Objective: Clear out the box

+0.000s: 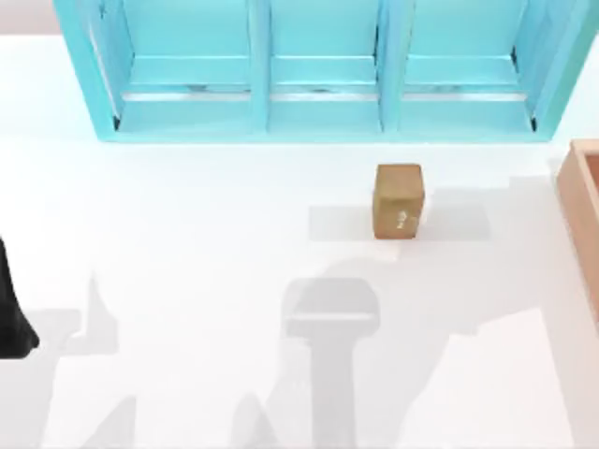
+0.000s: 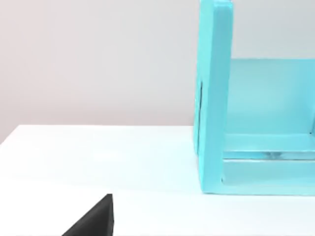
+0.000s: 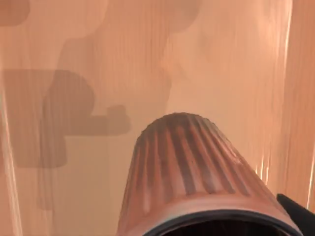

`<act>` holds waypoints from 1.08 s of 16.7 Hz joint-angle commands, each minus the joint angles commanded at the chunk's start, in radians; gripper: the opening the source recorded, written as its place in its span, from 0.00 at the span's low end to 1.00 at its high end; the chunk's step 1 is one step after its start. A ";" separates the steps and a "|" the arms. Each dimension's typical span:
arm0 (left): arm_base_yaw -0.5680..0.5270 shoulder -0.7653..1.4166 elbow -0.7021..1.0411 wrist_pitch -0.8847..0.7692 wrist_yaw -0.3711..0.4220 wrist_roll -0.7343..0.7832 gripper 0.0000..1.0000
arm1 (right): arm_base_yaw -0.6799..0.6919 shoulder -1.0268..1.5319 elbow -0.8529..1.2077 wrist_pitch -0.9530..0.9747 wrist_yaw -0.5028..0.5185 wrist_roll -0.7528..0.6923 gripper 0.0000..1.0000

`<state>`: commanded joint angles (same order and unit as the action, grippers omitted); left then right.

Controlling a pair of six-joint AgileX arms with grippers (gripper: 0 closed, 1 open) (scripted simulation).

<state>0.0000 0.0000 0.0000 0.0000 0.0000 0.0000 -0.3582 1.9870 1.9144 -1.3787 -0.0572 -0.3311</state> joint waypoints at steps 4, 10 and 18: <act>0.000 0.000 0.000 0.000 0.000 0.000 1.00 | 0.009 -0.010 0.005 -0.129 0.051 0.003 0.00; 0.000 0.000 0.000 0.000 0.000 0.000 1.00 | 0.008 -0.005 0.004 -0.133 0.052 0.007 0.00; 0.000 0.000 0.000 0.000 0.000 0.000 1.00 | 0.391 -0.029 -0.147 -0.037 0.078 0.376 0.00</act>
<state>0.0000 0.0000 0.0000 0.0000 0.0000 0.0000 0.0329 1.9577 1.7676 -1.4159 0.0205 0.0449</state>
